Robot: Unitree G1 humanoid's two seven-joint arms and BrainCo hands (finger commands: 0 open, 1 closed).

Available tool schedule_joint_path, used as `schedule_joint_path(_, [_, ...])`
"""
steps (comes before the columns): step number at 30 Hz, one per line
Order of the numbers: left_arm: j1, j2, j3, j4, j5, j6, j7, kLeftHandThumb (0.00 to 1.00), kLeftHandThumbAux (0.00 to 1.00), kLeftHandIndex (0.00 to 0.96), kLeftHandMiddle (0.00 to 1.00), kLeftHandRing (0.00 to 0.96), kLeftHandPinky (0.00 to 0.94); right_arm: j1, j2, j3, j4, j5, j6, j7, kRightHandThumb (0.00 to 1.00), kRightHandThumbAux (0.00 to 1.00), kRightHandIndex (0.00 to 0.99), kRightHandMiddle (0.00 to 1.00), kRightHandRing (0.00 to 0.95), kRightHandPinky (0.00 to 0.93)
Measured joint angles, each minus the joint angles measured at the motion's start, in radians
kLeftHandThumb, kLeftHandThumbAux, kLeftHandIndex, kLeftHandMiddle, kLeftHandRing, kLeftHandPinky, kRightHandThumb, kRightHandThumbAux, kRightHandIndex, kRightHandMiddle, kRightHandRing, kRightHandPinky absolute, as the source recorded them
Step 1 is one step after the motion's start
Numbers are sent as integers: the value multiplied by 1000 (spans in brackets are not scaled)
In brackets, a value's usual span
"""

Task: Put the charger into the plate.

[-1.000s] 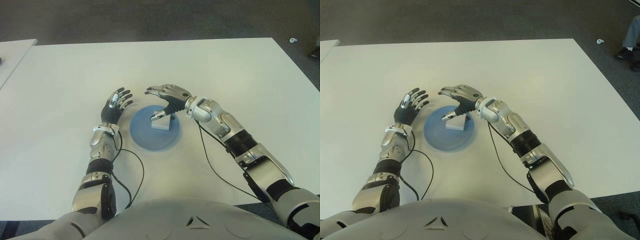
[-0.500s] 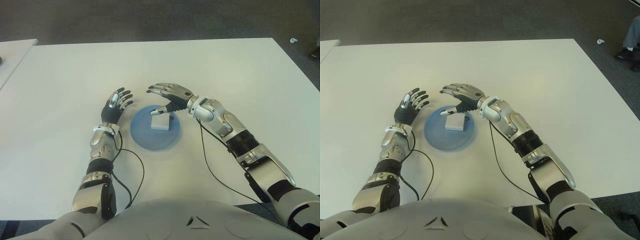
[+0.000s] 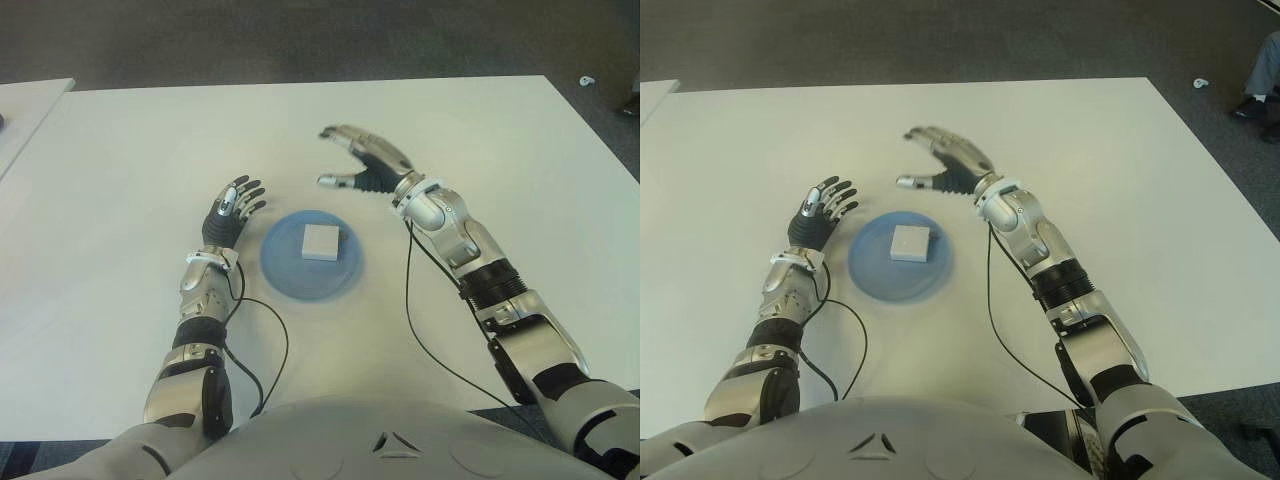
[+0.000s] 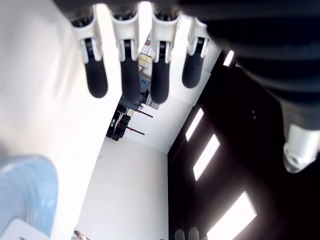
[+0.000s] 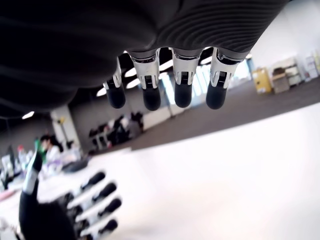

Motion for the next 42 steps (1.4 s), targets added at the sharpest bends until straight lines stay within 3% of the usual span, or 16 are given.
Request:
schedule_joint_path(3, [-2, 0, 0, 2, 0, 0, 0, 25, 515, 233, 275, 277, 303, 11, 54, -76, 65, 79, -6, -106, 254, 273, 0, 0, 0, 16])
schedule_joint_path(7, [-3, 1, 0, 3, 0, 0, -3, 24, 511, 234, 276, 279, 307, 35, 92, -141, 118, 161, -13, -161, 227, 371, 0, 0, 0, 23])
schedule_joint_path(14, [-7, 7, 0, 14, 0, 0, -17, 21, 508, 237, 282, 285, 317, 127, 163, -246, 151, 362, -40, -147, 188, 544, 9, 3, 0, 4])
schedule_joint_path(24, [-11, 12, 1, 24, -1, 5, -19, 9, 510, 240, 284, 289, 321, 140, 232, -374, 376, 577, -143, -69, 89, 718, 31, 31, 0, 10])
schedule_joint_path(32, [-12, 14, 1, 20, -1, 7, -19, 14, 502, 247, 294, 295, 323, 146, 274, -392, 431, 618, -213, -38, 36, 754, 32, 36, 4, 21])
schedule_joint_path(42, [-11, 15, 1, 21, 0, 7, -19, 12, 499, 244, 303, 302, 324, 160, 283, -391, 466, 617, -229, -25, 4, 740, 26, 39, 9, 17])
